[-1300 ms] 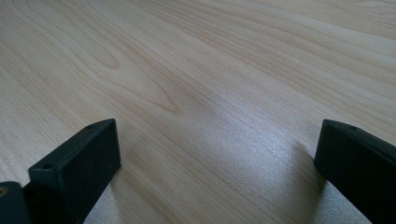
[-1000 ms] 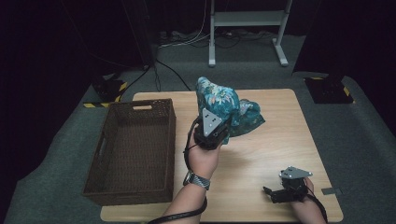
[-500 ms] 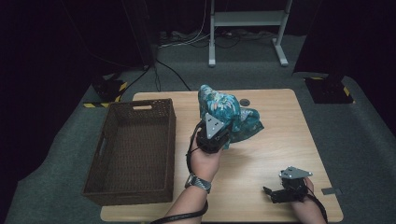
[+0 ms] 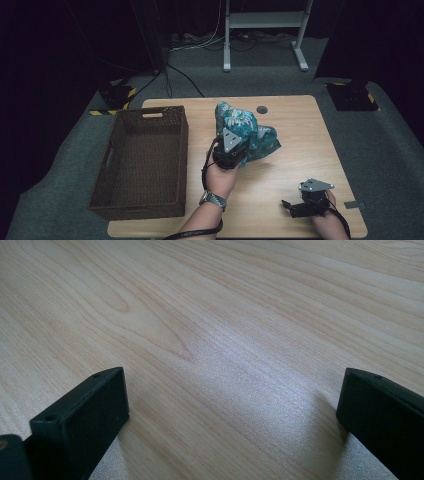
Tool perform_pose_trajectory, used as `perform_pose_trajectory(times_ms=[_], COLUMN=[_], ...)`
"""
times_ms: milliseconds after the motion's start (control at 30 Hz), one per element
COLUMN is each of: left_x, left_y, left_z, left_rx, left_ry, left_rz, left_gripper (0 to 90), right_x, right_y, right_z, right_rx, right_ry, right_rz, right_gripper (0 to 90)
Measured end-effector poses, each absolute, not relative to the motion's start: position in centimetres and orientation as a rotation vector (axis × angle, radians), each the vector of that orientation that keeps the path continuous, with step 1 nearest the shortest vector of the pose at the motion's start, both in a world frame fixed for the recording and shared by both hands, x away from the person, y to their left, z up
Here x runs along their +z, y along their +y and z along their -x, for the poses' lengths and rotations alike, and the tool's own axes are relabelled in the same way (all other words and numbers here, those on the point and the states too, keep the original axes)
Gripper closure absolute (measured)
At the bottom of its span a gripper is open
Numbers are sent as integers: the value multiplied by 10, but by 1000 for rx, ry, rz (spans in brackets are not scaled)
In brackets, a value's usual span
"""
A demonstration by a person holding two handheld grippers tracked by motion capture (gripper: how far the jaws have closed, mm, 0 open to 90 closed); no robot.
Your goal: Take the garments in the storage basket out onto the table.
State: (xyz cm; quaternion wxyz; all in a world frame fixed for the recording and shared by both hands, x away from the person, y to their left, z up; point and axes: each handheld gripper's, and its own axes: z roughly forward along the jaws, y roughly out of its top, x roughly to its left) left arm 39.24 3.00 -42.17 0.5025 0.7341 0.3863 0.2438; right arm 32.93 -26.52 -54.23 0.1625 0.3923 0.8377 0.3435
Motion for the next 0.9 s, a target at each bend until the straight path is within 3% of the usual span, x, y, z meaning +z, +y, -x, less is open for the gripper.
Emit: perform_pose_trajectory(times_ms=[900], left_x=[-458], left_y=[9], left_z=[-402], left_rx=[518], left_ry=[955], left_rz=[-1934], left_gripper=[748], right_x=[-542], right_y=[-265], right_z=[-329], right_rx=[982], right_ry=[2394], right_rz=[-1115], right_gripper=[4])
